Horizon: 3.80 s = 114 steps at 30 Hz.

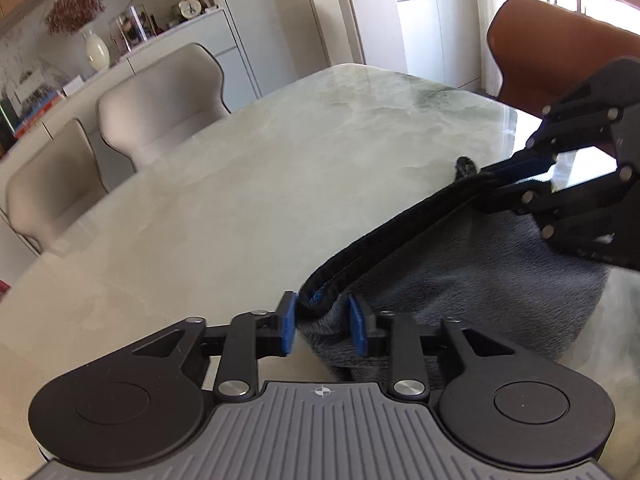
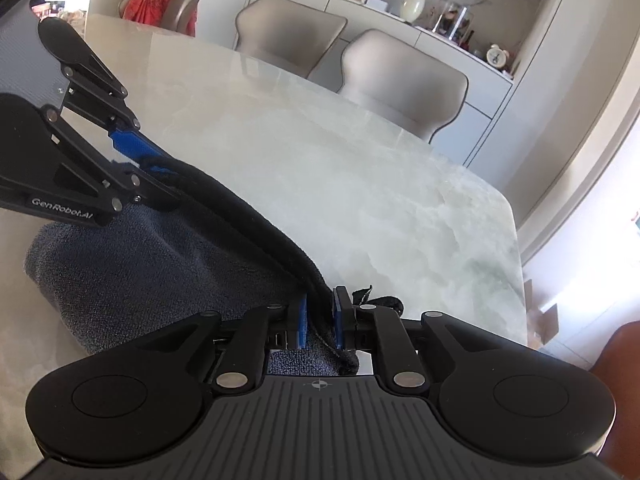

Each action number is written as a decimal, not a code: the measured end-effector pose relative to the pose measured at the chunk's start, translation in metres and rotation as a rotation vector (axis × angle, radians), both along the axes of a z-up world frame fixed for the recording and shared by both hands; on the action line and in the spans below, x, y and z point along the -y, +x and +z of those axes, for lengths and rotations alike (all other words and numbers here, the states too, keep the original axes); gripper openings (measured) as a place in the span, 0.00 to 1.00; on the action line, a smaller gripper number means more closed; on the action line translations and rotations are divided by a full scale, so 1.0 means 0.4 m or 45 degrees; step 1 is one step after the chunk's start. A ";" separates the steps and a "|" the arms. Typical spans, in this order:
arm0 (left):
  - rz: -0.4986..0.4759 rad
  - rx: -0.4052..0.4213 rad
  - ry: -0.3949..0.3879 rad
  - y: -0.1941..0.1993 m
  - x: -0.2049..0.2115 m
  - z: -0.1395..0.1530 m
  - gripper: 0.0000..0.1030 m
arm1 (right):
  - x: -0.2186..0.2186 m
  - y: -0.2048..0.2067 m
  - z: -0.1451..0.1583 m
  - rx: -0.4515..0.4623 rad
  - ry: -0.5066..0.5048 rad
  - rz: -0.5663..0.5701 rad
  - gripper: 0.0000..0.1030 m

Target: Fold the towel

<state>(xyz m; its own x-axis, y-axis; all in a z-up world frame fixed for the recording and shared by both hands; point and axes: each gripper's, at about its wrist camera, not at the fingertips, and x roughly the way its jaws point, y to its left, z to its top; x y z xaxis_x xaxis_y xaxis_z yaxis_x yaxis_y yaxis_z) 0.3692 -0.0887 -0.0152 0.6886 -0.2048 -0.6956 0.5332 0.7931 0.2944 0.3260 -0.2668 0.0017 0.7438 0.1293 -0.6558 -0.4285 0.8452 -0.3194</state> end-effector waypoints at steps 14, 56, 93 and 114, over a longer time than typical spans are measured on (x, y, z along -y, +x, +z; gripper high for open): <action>0.042 0.011 -0.051 0.026 -0.021 -0.018 0.44 | 0.065 0.038 0.003 -0.082 0.202 -0.025 0.22; 0.189 -0.111 -0.485 -0.181 -0.077 -0.033 0.52 | 0.088 -0.085 -0.036 -0.061 0.408 -0.050 0.32; 0.248 -0.034 -0.641 -0.237 -0.080 -0.027 0.60 | 0.090 -0.196 -0.031 -0.019 0.467 -0.112 0.38; 0.191 0.028 -0.457 -0.146 0.007 -0.061 0.48 | 0.097 -0.212 -0.049 0.025 0.515 -0.099 0.42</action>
<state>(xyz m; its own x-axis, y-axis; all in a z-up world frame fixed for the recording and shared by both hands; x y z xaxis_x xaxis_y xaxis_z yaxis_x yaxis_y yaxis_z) 0.3107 -0.0915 -0.0397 0.7433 -0.3285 -0.5827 0.4005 0.9163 -0.0057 0.2414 -0.3055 -0.0180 0.7734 0.3168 -0.5490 -0.3556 0.9339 0.0379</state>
